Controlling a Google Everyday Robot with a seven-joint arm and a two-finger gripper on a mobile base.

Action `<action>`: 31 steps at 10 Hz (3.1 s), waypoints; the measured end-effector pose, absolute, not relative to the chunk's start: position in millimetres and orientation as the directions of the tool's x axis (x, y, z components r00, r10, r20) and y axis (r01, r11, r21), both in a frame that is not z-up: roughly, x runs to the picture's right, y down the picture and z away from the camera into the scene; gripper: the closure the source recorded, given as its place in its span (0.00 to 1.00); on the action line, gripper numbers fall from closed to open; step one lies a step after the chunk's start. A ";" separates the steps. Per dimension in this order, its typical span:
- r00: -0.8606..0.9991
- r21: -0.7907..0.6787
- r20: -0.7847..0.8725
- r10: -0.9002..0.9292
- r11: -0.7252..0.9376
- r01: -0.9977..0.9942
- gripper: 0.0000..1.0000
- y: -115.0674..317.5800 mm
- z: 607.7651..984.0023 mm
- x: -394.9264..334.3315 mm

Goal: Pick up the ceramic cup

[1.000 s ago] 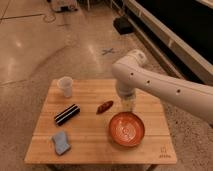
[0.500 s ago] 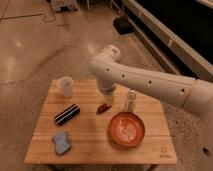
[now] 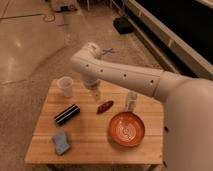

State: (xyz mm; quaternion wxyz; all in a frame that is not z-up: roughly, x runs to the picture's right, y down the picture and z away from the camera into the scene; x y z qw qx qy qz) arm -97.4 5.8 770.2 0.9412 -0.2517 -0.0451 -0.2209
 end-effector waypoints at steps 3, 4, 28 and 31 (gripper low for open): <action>0.882 -0.456 0.201 -0.425 0.757 0.469 0.35 1.0 780.7 -113.2; 0.876 -0.453 0.205 -0.436 0.751 0.480 0.35 1.4 784.0 -127.5; 0.785 -0.384 0.262 -0.560 0.686 0.618 0.96 -18.5 779.3 -200.1; 0.776 -0.374 0.271 -0.569 0.681 0.630 0.96 -12.6 776.7 -210.6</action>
